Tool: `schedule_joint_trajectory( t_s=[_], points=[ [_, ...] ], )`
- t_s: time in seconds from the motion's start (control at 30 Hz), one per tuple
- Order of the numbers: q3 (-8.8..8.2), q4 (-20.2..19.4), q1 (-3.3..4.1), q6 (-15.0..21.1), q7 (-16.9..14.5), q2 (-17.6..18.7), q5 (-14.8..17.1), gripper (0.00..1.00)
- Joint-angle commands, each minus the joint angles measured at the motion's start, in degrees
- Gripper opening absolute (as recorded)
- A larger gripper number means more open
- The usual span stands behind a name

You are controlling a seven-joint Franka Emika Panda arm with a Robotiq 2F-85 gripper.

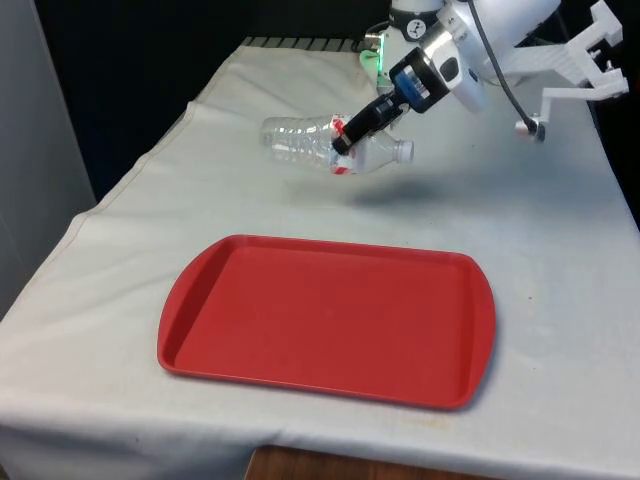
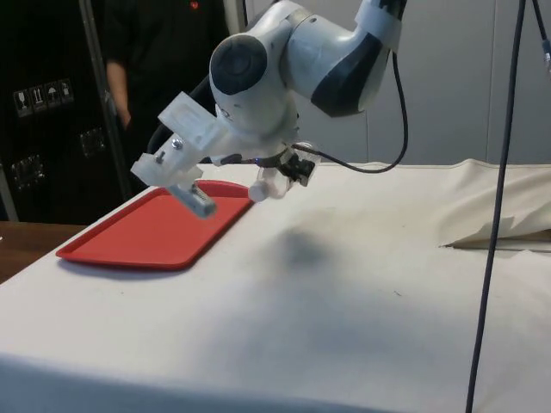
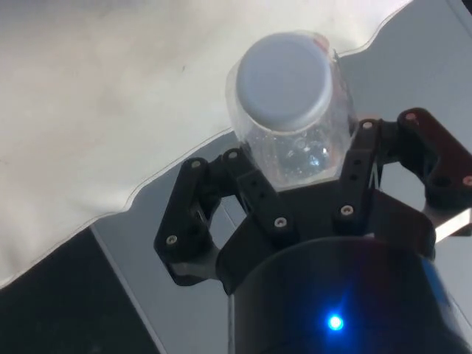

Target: Place the bottle upright on the tray.

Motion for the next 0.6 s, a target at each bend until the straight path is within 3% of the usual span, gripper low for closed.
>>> schedule_joint_trajectory(
  t_s=[0.0,0.1,0.13,0.17,0.43,0.47,0.5,0.57],
  points=[
    [-0.11,0.17,-0.34,1.03,-0.17,-0.17,0.17,0.16],
    [-0.57,0.63,-0.4,1.89,-0.11,-0.11,0.23,0.16],
    [-0.63,0.52,-0.06,1.09,0.11,0.0,0.0,0.16],
    [-0.74,0.74,-0.4,2.12,-0.06,-0.06,0.23,0.16],
    [-2.18,2.52,-0.52,4.81,0.17,0.52,0.52,0.16],
    [-2.29,2.23,-0.17,4.3,0.29,0.29,0.23,0.16],
    [-2.46,2.92,-0.52,5.27,0.23,0.63,0.63,0.16],
    [-2.69,3.38,-0.52,5.61,0.17,0.74,0.8,0.16]
  ],
)
